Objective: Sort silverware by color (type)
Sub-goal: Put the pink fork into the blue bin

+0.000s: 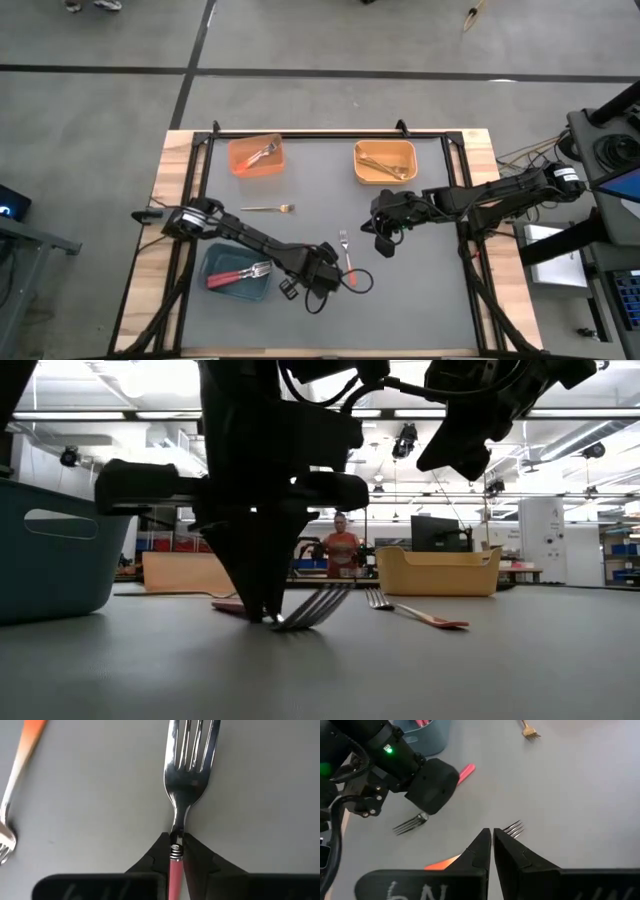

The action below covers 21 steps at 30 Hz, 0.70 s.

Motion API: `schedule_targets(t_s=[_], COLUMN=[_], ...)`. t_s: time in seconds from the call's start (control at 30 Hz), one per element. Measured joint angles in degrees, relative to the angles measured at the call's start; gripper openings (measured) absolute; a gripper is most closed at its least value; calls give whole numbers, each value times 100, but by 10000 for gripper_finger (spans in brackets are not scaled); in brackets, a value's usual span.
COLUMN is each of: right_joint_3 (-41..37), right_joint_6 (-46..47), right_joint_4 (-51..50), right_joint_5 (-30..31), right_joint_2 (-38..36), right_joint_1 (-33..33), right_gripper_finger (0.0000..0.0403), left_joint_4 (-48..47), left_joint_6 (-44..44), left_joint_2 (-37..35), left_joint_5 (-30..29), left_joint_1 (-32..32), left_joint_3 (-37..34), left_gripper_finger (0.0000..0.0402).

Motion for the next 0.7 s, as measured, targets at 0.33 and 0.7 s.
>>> schedule_targets(t_s=[0.33,0.7], right_joint_3=[-29,-50], right_joint_6=[0,-1], right_joint_4=[-4,-7], right_joint_5=[2,2], right_joint_2=[0,0], right_joint_1=[86,86], right_gripper_finger=[13,13], left_joint_4=[207,41], left_joint_6=[-1201,-1649], left_joint_2=[-1,-786], left_joint_5=[-84,-379], left_joint_1=[143,150], left_joint_3=[0,-7], left_gripper_finger=[14,10])
